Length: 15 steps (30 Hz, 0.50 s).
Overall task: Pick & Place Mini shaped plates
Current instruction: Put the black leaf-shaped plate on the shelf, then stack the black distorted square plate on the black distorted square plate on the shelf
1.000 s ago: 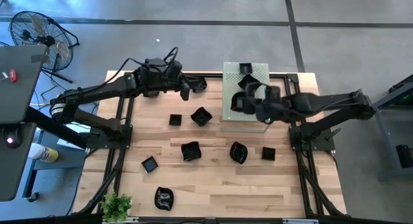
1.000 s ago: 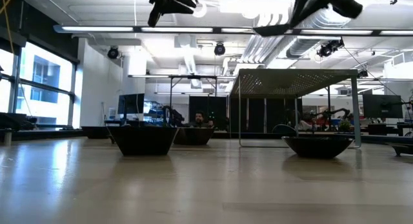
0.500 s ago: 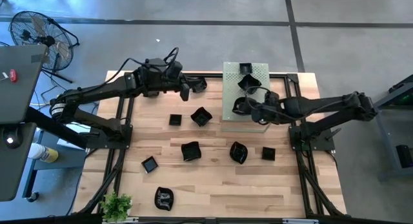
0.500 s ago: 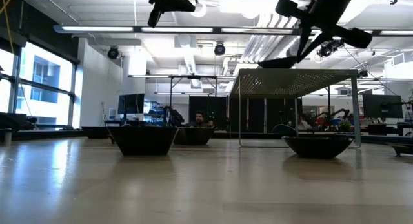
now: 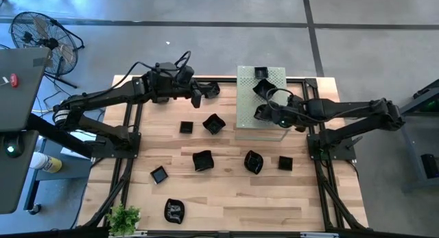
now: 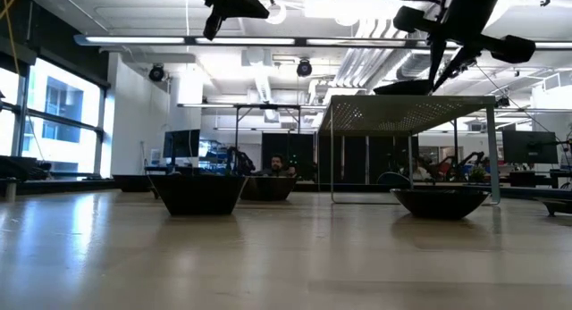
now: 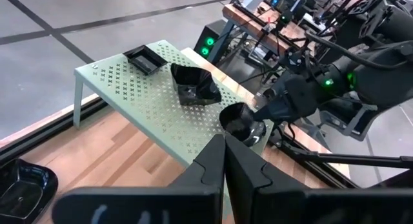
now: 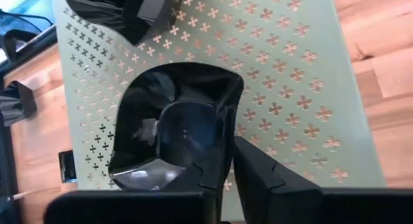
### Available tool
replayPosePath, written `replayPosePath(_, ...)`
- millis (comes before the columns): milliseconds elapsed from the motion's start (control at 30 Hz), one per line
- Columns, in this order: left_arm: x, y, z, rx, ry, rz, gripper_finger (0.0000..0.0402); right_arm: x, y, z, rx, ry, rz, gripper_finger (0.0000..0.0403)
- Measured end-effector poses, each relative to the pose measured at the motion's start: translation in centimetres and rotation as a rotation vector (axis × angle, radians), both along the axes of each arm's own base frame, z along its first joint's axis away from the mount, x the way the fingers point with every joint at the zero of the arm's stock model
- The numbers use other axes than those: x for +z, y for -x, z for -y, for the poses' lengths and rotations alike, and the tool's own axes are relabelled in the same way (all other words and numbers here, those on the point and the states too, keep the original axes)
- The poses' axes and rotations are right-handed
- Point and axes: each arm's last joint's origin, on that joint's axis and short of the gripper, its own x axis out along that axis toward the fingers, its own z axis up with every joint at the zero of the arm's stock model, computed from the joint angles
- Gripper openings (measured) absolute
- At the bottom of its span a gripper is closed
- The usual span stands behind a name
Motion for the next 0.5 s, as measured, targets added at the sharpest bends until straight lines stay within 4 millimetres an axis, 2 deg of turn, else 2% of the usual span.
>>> replayPosePath(300, 0.0, 0.0, 0.0, -0.014, -0.015, -0.009, 0.0005, 0.4, 0.1, 0.0, 0.101, 0.016, -0.032, 0.0111)
replayPosePath(500, -0.3, 0.1, 0.1, -0.042, -0.04, -0.044, 0.0005, 2.8, 1.2, -0.1, 0.31, 0.085, -0.1, 0.0118)
